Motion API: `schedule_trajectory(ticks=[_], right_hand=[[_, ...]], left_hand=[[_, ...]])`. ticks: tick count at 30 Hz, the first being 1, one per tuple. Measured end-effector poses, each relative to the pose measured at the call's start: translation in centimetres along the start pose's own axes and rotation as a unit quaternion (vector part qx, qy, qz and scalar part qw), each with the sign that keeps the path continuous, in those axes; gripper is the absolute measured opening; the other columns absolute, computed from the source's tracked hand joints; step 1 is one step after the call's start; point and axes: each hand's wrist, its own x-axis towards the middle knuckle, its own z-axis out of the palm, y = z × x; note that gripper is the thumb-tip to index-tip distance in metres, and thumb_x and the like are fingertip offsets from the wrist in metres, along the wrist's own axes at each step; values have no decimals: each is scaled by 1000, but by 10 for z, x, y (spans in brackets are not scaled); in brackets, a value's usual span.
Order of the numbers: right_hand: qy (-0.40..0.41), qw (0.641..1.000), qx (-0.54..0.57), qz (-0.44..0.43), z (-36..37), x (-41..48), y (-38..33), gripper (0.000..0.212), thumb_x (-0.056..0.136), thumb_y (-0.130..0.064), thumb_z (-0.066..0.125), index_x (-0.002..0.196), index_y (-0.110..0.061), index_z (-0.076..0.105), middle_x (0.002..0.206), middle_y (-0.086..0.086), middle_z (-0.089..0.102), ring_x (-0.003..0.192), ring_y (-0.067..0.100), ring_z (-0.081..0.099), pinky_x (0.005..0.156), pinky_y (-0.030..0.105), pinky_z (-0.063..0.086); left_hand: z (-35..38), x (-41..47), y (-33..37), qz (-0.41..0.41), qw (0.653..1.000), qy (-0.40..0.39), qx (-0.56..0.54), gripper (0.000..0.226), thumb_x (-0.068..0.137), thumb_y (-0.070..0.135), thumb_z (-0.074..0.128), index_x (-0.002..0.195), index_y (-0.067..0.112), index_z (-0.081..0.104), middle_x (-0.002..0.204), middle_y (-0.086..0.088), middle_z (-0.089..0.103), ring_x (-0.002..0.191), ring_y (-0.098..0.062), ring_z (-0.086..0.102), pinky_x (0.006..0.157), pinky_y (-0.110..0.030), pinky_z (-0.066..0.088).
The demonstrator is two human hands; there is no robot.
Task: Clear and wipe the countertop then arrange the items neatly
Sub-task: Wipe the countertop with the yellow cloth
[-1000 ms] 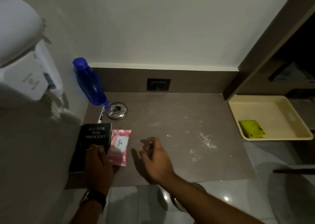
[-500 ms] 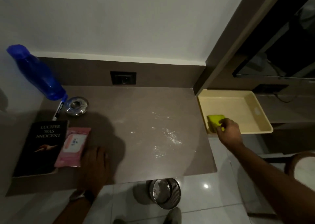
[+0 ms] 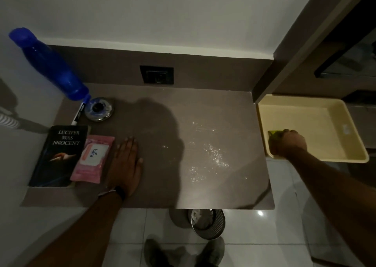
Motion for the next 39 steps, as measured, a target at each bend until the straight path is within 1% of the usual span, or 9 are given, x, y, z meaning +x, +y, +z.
schedule_trajectory(ticks=[3,6,9,11,16,18,21,31,39], right_hand=[[2,999,37,17,-2,6,9,45,92,-49,66,99,-4,68,88,15,70,83,34,69,84,47,63],[117,981,148,40,-11,3,17,53,99,-52,59,107,0,65,93,26,71,87,46,69,80,49,60],[273,936,212,-60,-28,-17,5,30,97,-43,62,108,-15,61,89,17,70,77,40,67,68,35,47],[297,919,216,-144,-36,-32,-25,24,95,-40,64,112,-24,58,95,9,68,78,33,65,67,33,48],[179,931,91,-304,-5,-49,-121,36,96,-28,69,124,-9,61,119,20,63,107,41,61,82,46,54],[137,940,89,-299,13,-50,-152,36,98,-21,63,130,-4,59,130,22,60,121,41,54,99,48,48],[164,937,154,-268,30,-51,-189,39,94,-12,61,132,-3,61,132,24,58,123,45,50,110,48,41],[108,877,155,-442,39,-110,-245,45,82,-2,65,126,-10,72,123,16,67,117,42,57,103,42,50],[60,799,94,-591,73,-203,-237,50,75,-7,71,123,-21,73,117,0,70,110,29,62,100,32,51]], left_hand=[[0,0,-1,-3,1000,-5,-5,69,104,40,30,164,5,29,172,-13,26,161,-30,25,132,-50,17],[1,0,-3,-6,1000,-7,-9,68,104,39,32,164,6,31,172,-12,26,160,-29,26,132,-50,18],[2,1,-4,-4,1000,2,-4,66,104,37,34,162,6,34,171,-13,30,159,-30,30,131,-51,21],[3,0,-5,-5,1000,5,-7,65,105,37,34,163,6,34,171,-13,30,159,-29,29,132,-50,20],[4,1,-6,-5,1000,2,-11,64,105,33,34,163,7,33,172,-12,29,160,-28,28,131,-52,22],[7,1,-8,-7,1000,1,-10,64,105,34,31,164,7,32,172,-11,28,160,-29,27,131,-52,22],[12,2,-11,-8,1000,5,-7,64,105,32,31,164,7,31,172,-11,27,160,-29,26,131,-50,21],[9,1,-7,-11,1000,17,-3,62,104,25,41,163,7,33,172,-12,29,160,-29,27,133,-40,7],[-4,-1,0,-1,1000,23,-3,59,101,19,44,158,1,42,167,-17,36,156,-35,36,131,-49,21]])
